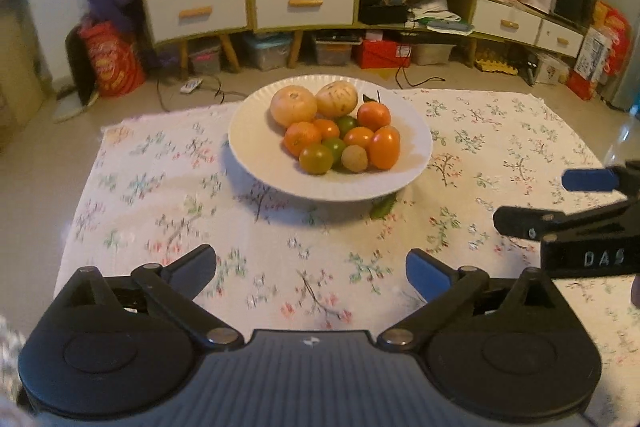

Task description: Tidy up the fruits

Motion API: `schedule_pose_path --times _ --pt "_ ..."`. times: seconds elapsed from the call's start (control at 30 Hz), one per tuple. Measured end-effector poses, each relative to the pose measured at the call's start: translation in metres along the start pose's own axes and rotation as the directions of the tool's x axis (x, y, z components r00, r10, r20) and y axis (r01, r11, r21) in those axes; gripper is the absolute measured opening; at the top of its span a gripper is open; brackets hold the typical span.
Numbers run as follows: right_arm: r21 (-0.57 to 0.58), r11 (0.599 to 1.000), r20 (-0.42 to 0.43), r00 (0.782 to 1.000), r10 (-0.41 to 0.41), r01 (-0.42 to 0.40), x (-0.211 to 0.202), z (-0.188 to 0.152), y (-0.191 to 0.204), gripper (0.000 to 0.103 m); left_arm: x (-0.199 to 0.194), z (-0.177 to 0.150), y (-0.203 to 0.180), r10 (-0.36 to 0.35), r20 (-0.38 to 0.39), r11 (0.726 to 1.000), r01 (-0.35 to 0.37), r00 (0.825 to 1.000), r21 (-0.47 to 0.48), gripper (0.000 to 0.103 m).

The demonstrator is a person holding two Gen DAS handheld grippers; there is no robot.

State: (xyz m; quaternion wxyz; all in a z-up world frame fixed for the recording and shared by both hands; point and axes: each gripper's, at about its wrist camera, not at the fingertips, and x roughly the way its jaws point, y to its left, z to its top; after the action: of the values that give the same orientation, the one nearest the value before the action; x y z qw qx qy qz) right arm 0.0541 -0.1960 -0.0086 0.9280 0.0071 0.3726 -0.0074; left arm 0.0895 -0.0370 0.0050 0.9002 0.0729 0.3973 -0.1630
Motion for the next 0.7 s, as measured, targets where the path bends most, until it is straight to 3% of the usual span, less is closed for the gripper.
schedule_pose_path --times 0.3,0.7 --pt "0.043 0.996 -0.046 0.996 -0.078 0.080 -0.031 -0.008 0.010 0.103 -0.028 -0.010 -0.017 0.080 -0.067 0.997 -0.080 0.995 0.005 0.088" --pt "0.058 0.994 -0.071 0.993 -0.090 0.094 -0.028 0.003 0.017 0.103 -0.035 -0.001 -0.004 0.167 -0.073 0.978 -0.175 0.983 -0.112 0.088"
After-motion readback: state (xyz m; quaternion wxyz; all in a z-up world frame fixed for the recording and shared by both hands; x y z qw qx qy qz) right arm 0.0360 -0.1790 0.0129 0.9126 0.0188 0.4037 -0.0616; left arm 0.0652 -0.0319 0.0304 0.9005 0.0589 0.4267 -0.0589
